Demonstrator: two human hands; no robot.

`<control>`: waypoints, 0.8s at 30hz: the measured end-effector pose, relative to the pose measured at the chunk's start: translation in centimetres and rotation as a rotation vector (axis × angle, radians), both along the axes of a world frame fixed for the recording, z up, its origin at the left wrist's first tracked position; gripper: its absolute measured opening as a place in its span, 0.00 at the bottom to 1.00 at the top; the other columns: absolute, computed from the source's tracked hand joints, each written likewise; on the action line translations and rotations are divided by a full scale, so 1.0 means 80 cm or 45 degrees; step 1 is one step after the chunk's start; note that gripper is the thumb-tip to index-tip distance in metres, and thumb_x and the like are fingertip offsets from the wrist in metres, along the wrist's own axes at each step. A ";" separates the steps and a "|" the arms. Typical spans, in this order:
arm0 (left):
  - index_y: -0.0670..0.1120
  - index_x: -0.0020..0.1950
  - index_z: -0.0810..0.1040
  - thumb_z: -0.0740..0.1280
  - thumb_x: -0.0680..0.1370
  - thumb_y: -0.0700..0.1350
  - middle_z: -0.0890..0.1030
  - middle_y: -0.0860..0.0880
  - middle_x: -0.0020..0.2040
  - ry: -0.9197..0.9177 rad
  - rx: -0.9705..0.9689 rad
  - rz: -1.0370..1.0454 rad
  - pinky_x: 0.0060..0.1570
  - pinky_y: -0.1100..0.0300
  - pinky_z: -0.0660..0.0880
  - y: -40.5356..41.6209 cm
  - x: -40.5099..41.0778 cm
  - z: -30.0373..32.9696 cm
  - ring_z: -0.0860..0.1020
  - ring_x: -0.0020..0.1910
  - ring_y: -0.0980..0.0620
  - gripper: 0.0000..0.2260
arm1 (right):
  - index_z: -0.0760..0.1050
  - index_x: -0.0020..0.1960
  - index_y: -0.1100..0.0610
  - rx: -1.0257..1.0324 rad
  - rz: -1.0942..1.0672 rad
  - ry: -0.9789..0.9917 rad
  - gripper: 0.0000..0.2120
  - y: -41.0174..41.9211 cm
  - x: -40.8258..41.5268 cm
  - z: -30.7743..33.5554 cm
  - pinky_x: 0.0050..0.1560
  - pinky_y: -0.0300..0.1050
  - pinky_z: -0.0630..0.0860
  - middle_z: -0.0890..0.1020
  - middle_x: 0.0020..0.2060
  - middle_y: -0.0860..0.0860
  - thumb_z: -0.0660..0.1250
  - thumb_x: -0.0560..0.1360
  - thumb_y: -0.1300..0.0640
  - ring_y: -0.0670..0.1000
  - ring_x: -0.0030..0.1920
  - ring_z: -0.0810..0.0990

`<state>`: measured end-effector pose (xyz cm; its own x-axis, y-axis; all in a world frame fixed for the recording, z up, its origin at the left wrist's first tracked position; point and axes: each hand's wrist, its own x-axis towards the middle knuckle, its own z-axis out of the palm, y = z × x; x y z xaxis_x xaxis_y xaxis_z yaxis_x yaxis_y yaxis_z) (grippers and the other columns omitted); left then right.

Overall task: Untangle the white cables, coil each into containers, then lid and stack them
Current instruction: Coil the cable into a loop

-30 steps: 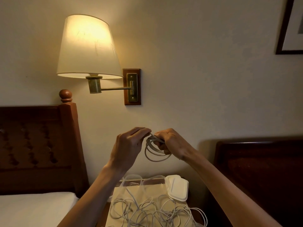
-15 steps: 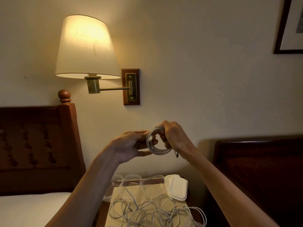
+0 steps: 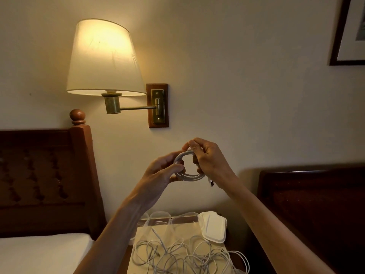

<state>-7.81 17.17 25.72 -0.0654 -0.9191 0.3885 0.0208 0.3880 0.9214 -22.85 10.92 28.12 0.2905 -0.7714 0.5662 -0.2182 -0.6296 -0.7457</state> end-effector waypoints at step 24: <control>0.49 0.38 0.75 0.57 0.81 0.59 0.70 0.58 0.25 -1.092 -0.721 1.054 0.22 0.56 0.72 -0.010 0.013 -0.023 0.71 0.22 0.57 0.19 | 0.77 0.32 0.61 -0.249 -0.458 0.015 0.22 -0.017 -0.001 -0.008 0.27 0.31 0.66 0.77 0.25 0.55 0.61 0.82 0.53 0.47 0.22 0.69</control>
<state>-6.79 16.39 23.86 0.0176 -0.5309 0.8472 -0.9129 0.3370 0.2302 -22.93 9.57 27.49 0.0294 -0.7029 0.7107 -0.4580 -0.6414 -0.6155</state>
